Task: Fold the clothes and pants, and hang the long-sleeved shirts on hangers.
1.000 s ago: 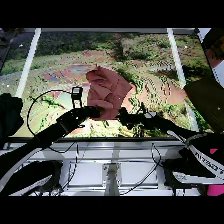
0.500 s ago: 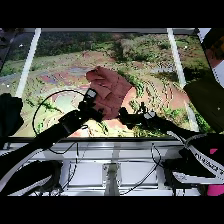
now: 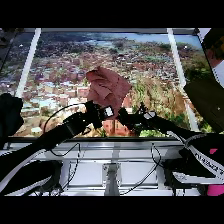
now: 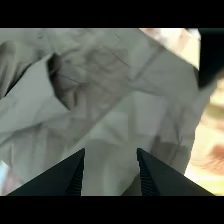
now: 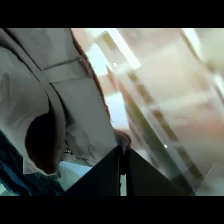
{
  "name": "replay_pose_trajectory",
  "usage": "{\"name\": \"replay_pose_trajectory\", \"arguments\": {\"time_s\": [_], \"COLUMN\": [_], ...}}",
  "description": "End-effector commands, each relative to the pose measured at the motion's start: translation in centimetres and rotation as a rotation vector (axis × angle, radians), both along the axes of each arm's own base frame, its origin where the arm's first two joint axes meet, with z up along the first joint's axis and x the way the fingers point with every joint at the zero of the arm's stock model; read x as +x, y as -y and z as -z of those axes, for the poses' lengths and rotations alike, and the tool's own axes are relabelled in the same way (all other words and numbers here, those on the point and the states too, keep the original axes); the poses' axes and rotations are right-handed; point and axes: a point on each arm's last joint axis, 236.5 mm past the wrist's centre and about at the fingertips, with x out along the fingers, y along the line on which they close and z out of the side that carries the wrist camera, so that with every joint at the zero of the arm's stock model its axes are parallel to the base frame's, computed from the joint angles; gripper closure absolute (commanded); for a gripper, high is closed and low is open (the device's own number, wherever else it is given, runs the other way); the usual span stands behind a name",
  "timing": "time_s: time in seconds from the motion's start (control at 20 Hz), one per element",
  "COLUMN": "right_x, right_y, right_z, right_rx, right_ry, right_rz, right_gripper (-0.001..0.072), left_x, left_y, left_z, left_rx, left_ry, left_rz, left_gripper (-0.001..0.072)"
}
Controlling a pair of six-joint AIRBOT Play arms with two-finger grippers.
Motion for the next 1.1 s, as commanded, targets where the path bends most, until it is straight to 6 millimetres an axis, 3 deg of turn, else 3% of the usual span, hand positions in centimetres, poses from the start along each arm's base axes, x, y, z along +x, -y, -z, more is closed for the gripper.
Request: {"name": "replay_pose_trajectory", "arguments": {"time_s": [0.0, 0.25, 0.5, 0.55, 0.65, 0.85, 0.95, 1.05], "right_x": [-0.3, -0.3, -0.6, -0.7, -0.7, -0.8, -0.7, -0.5], "right_y": [-0.3, -0.2, -0.4, -0.5, -0.5, -0.6, -0.6, -0.3], "right_z": [-0.1, -0.1, -0.2, -0.2, -0.2, -0.4, -0.4, -0.4], "right_rx": [0.01, 0.007, 0.015, 0.018, 0.019, 0.024, 0.024, 0.022], "right_ry": [-0.008, -0.006, -0.012, -0.014, -0.015, -0.014, -0.014, -0.012], "right_rz": [-0.013, -0.015, -0.024, -0.027, -0.028, -0.033, -0.031, -0.022], "right_gripper": [0.0699, 0.0699, 0.0699, 0.0699, 0.0699, 0.0699, 0.0699, 0.0699], "left_x": [-0.2, -0.6, -0.6, -0.5, 0.2, 2.8, 3.8, 4.5], "left_y": [-0.2, 1.0, 1.1, 1.7, 2.6, 2.5, 1.9, 1.8], "left_z": [2.3, 2.4, 4.6, 4.7, 4.8, 4.4, 4.0, 2.4], "left_rx": [0.14, 0.064, 0.135, 0.119, 0.076, 0.006, -0.002, -0.024], "left_ry": [0.022, -0.012, -0.007, 0.006, 0.027, 0.058, 0.062, 0.09], "left_rz": [0.11, 0.091, 0.159, 0.171, 0.181, 0.136, 0.106, 0.093], "left_gripper": [0.0351, 0.0351, 0.0353, 0.037, 0.0564, 0.0585, 0.0698, 0.0698]}}
